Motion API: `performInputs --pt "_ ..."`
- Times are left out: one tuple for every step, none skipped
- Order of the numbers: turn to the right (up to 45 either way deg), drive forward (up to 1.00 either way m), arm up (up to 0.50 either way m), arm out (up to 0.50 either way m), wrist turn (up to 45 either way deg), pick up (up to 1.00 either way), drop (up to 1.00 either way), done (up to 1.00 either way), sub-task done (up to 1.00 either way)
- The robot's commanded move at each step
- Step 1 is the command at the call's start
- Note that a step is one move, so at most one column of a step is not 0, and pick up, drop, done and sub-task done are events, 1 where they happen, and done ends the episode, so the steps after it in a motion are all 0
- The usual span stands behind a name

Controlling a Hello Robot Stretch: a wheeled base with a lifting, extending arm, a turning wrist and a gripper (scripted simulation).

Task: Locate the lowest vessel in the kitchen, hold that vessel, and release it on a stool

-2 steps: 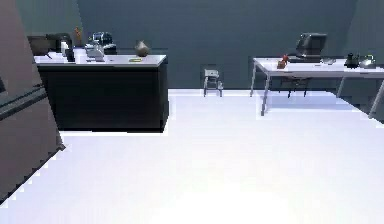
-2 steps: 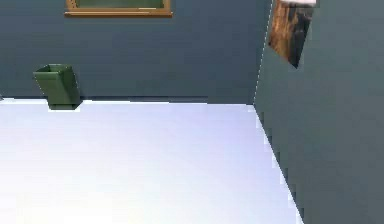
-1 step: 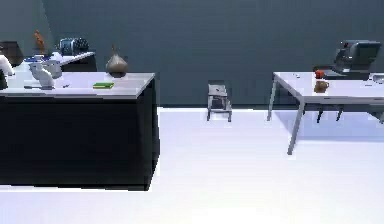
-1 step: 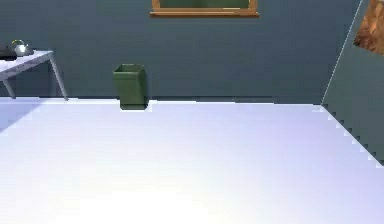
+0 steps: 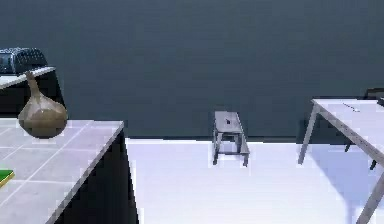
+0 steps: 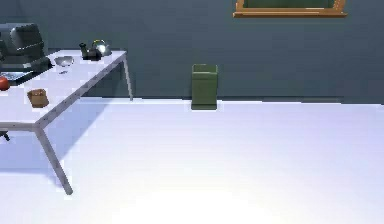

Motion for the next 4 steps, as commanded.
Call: performInputs --pt "-6.0 0.00 0.00 0.00 0.0 0.00 0.00 0.00 0.00" --pt "0.0 0.25 0.00 0.00 0.0 0.00 0.00 0.00 0.00" --pt "45.0 0.00 0.00 0.00 0.0 0.00 0.00 0.00 0.00" --pt "45.0 0.00 0.00 0.00 0.0 0.00 0.00 0.00 0.00"
